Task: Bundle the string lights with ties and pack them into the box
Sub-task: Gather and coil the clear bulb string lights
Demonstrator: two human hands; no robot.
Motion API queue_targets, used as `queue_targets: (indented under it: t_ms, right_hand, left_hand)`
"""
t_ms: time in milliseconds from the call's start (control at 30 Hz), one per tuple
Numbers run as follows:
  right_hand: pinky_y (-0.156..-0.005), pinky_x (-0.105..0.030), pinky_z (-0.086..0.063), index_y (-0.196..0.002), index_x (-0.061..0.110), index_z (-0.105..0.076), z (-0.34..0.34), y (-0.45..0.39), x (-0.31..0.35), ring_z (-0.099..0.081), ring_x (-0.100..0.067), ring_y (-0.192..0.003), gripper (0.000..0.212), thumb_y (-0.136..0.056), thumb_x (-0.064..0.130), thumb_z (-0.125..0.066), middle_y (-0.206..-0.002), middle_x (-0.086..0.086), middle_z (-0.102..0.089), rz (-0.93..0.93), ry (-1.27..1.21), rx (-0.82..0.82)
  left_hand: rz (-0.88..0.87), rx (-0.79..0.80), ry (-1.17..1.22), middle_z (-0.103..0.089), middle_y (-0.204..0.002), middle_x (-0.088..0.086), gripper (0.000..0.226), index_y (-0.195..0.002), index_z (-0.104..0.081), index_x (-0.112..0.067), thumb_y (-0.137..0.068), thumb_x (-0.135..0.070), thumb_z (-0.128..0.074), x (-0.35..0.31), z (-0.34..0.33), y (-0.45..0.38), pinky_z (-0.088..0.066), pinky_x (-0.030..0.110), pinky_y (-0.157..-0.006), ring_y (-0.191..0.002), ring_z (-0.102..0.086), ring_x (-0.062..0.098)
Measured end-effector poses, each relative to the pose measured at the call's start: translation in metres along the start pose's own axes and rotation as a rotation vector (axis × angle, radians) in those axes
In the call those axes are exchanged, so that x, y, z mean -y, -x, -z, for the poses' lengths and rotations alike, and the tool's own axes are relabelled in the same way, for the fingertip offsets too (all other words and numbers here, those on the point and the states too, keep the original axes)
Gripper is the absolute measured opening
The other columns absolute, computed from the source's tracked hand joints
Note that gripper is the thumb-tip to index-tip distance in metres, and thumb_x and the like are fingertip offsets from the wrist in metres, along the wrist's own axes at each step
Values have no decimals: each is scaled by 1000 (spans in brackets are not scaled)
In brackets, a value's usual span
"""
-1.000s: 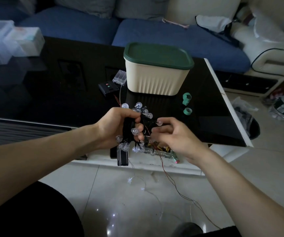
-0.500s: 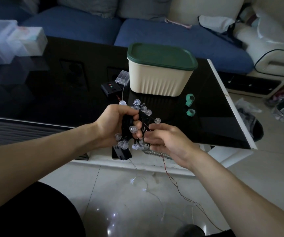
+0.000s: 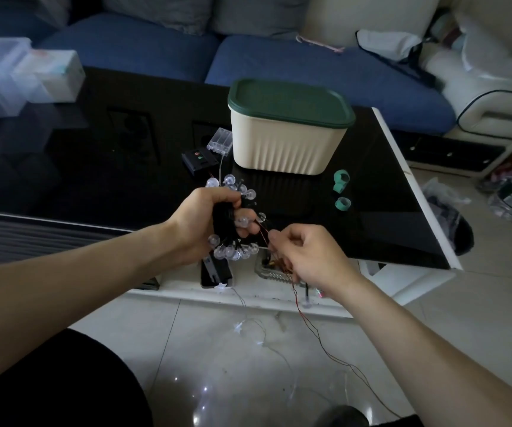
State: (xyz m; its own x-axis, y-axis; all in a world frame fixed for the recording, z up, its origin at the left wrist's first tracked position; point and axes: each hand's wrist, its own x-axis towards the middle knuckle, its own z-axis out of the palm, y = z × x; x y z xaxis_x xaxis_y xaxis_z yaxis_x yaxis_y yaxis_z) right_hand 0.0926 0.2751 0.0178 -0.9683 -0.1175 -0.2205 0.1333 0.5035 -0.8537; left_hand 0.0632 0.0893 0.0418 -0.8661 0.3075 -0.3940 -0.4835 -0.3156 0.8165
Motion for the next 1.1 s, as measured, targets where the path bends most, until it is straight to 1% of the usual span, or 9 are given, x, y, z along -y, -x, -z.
queue_targets:
  t_ms: [100, 200, 333, 433, 567, 667, 767, 933, 1100]
  right_hand:
    - [-47, -19, -35, -84, 21, -70, -4, 5, 2, -46, -5, -46, 27, -102, 35, -55, -59, 2, -60, 115, 247, 79]
    - [-56, -24, -42, -93, 15, -65, -10, 14, 10, -56, -6, -61, 23, -105, 26, -48, -75, 3, -61, 176, 435, 221]
    - [-56, -28, -39, -73, 21, -54, -9, 22, 16, -55, -11, -66, 31, -103, 18, -47, -77, 4, -55, 270, 588, 263]
    - [-57, -13, -37, -85, 23, -76, 0, 22, 16, -56, 4, -59, 22, -99, 23, -60, -66, 18, -55, 313, 568, 225]
    - [-59, -8, -47, -84, 22, -76, 14, 22, 18, -61, 12, -59, 4, -86, 20, -79, -64, 17, -65, 323, 342, 98]
    - [-55, -10, -45, -70, 27, -60, 18, 19, 17, -62, 10, -58, 32, -71, 21, -91, -61, 16, -65, 325, 272, -40]
    - [-49, -12, -40, -69, 23, -55, 20, 18, 21, -53, 5, -51, 44, -59, 35, -96, -54, 15, -54, 336, 332, -91]
    - [-64, -23, -55, -83, 22, -73, 44, 16, 13, -64, -5, -64, 15, -78, 29, -85, -74, 4, -72, 180, 154, 209]
    - [-65, -26, -58, -86, 15, -74, 42, 16, 7, -70, -14, -65, 10, -80, 12, -81, -77, -3, -76, 221, -52, 61]
  left_hand:
    - [-22, -9, 5, -68, -84, 12, 22, -98, -61, 1, -100, -14, -45, 1, -1, -4, -57, 27, -80, -78, -69, 21]
    - [-44, -13, -42, -72, -97, 21, 19, -99, -70, 4, -95, -6, -54, 5, -2, -5, -41, 43, -112, -99, -68, 28]
    - [-7, 48, -199, -71, -107, 25, 29, -110, -66, 12, -86, -4, -66, 12, -3, -3, -58, 32, -88, -105, -70, 29]
    - [25, 150, -306, -73, -98, 21, 23, -102, -64, 11, -83, 0, -68, 18, -2, -1, -58, 29, -81, -96, -72, 26]
    - [72, 190, -283, -67, -87, 18, 25, -99, -63, 10, -75, 1, -66, 18, -4, 0, -56, 29, -72, -83, -67, 25]
    - [109, 263, -342, -63, -95, 31, 40, -103, -57, 24, -73, -2, -62, 18, -9, 3, -55, 38, -78, -85, -65, 36]
    - [167, 352, -355, -65, -85, 29, 23, -100, -63, 17, -84, 4, -50, 17, -10, 7, -58, 35, -71, -71, -67, 31]
    - [166, 385, -455, -61, -70, 14, 18, -79, -65, 4, -88, -11, -61, 18, -7, 10, -48, 31, -64, -60, -58, 21]
    - [104, 404, -492, -61, -68, 9, 14, -78, -66, -7, -92, -9, -64, 17, -9, 14, -50, 26, -59, -61, -57, 19]
